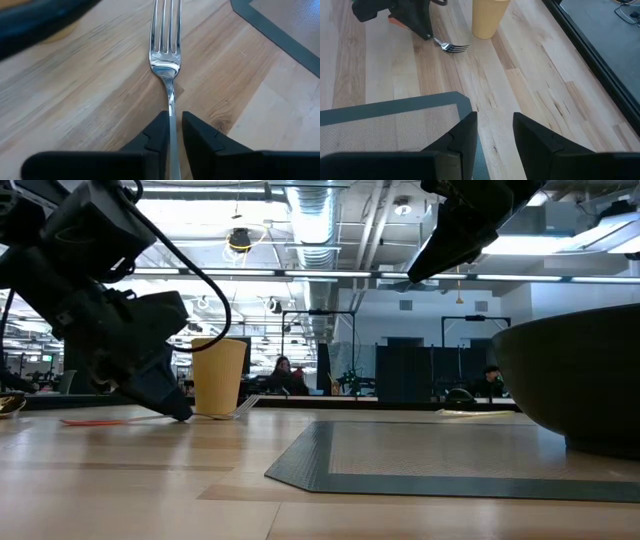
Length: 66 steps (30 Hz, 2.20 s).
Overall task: Pick & Place Utensil
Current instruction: Put the orange silver fork into the black bowl on the table placemat
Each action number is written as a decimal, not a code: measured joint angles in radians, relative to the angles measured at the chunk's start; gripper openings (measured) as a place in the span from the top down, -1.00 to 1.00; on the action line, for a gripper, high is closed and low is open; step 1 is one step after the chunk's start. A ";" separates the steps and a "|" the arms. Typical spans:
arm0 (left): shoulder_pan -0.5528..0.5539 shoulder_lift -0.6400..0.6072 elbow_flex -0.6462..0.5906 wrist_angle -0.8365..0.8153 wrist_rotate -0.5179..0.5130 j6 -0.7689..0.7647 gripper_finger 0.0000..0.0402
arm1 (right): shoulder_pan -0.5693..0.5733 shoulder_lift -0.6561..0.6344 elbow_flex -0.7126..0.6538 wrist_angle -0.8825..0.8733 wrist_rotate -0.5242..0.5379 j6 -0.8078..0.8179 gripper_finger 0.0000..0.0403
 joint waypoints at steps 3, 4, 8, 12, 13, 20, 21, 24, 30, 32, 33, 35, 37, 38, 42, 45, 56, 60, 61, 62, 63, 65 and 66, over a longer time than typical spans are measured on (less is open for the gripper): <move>-0.010 0.001 0.000 0.000 -0.015 0.000 0.64 | 0.000 0.000 0.000 0.000 0.000 0.000 0.41; -0.015 0.002 0.000 0.000 -0.019 0.000 0.63 | 0.000 0.000 0.000 0.000 0.000 0.000 0.41; -0.039 0.044 0.000 0.013 -0.058 -0.001 0.62 | 0.000 0.000 0.000 0.000 0.000 0.001 0.41; -0.051 0.128 0.006 0.079 -0.119 0.002 0.62 | 0.000 0.000 0.000 0.000 0.000 0.001 0.41; -0.051 0.133 0.010 0.081 -0.117 0.005 0.62 | 0.000 0.000 0.000 0.000 0.000 0.001 0.41; -0.050 0.129 0.015 0.073 -0.104 0.023 0.65 | 0.000 0.000 0.000 0.000 0.000 0.001 0.41; -0.048 0.129 0.015 0.072 -0.104 0.023 0.68 | 0.000 0.000 0.000 0.000 0.000 0.001 0.41; -0.047 0.129 0.014 0.070 -0.106 0.022 0.87 | 0.000 0.000 0.000 -0.001 0.000 0.001 0.41; -0.040 0.123 0.030 0.060 -0.099 0.025 0.94 | 0.000 0.000 0.000 -0.001 0.000 0.001 0.41; -0.039 0.100 0.053 0.047 -0.088 0.081 0.94 | 0.000 0.000 0.000 -0.001 0.000 0.000 0.41; -0.038 0.087 0.066 0.037 -0.068 0.125 0.94 | 0.000 0.000 0.000 -0.001 0.000 0.000 0.41; -0.034 0.046 0.106 0.038 0.000 0.210 0.95 | 0.000 0.000 0.000 0.001 0.000 0.000 0.41; -0.019 0.005 0.155 0.066 0.072 0.283 0.95 | 0.000 0.000 0.000 0.002 0.000 0.000 0.41; -0.012 -0.008 0.178 0.068 0.095 0.312 0.95 | 0.000 0.000 0.000 0.003 0.000 0.000 0.41; -0.009 -0.020 0.271 0.051 0.149 0.430 0.95 | 0.011 0.000 0.000 0.002 0.000 0.000 0.41; -0.011 -0.020 0.333 0.032 0.142 0.507 0.95 | 0.028 0.000 -0.001 -0.008 -0.002 0.000 0.41; -0.008 -0.023 0.459 -0.108 0.133 0.556 0.95 | 0.116 -0.049 -0.001 -0.058 -0.001 0.002 0.41; -0.008 -0.024 0.489 -0.110 0.169 0.595 0.95 | 0.161 -0.081 -0.001 -0.104 -0.001 0.065 0.41; -0.007 -0.024 0.499 -0.110 0.176 0.605 0.95 | 0.173 -0.087 -0.001 -0.119 -0.001 0.083 0.41; -0.008 -0.024 0.508 -0.110 0.176 0.615 0.95 | 0.187 -0.094 -0.001 -0.136 -0.001 0.105 0.41; -0.008 -0.024 0.519 -0.110 0.177 0.624 0.95 | 0.201 -0.099 -0.001 -0.156 -0.001 0.130 0.41; -0.006 -0.025 0.537 -0.111 0.192 0.642 0.95 | 0.230 -0.107 -0.001 -0.188 -0.001 0.184 0.41; -0.001 -0.025 0.547 -0.113 0.204 0.652 0.95 | 0.246 -0.109 -0.001 -0.204 0.000 0.210 0.41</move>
